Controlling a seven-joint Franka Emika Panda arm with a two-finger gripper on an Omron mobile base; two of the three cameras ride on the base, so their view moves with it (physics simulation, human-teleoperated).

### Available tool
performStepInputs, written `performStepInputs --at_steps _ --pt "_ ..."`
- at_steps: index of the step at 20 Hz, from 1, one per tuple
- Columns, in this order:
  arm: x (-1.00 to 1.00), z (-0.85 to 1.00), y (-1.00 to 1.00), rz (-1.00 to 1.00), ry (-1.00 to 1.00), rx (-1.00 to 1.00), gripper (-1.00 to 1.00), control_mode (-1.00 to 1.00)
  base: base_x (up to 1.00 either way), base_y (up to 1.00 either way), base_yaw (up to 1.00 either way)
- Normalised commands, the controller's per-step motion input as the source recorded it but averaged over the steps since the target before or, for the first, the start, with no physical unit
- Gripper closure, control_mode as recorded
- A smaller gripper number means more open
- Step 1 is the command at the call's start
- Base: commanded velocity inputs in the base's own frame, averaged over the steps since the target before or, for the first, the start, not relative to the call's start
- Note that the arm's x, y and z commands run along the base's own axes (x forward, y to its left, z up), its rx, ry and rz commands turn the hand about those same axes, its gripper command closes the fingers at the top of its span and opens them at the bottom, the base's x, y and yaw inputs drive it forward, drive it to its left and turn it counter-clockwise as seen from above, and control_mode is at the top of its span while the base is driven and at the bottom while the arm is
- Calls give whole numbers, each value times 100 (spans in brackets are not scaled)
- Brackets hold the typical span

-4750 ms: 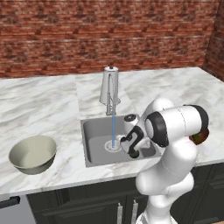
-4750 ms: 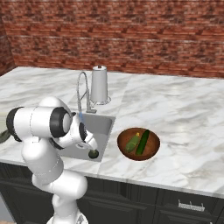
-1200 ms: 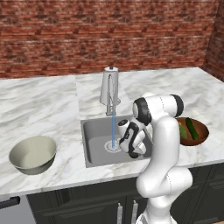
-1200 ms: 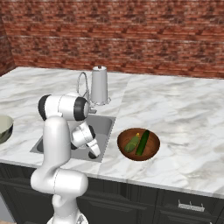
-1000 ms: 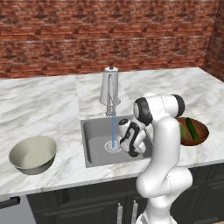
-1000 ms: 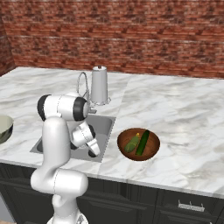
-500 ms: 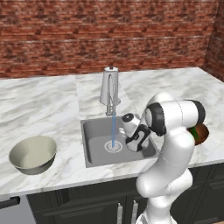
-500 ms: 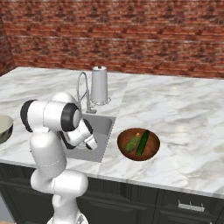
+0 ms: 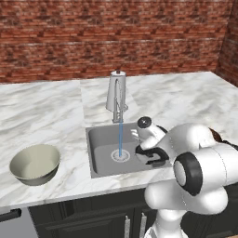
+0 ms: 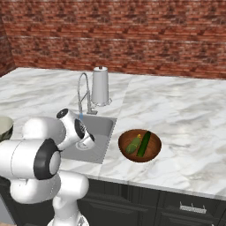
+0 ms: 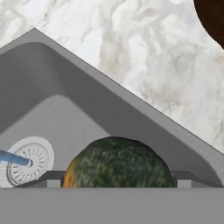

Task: Pick the cucumbers from the sink and place them in one bowl. Place the squash in the other bowl. Then turn off the sink faucet.

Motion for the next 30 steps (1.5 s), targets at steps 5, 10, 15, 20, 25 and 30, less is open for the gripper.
performStepInputs --at_steps 5,10,15,20,25,30 --pt "-49 100 0 0 -9 0 100 -100 0 0 0" --pt "-51 93 12 2 -9 0 100 -100 0 0 0" --pt "-38 79 23 9 1 0 100 -100 0 0 0" --pt "-27 75 36 18 14 3 100 -100 0 0 0" --pt "-32 55 43 25 23 3 100 -100 0 0 0" --pt "-46 13 60 27 18 3 100 -100 0 0 0"
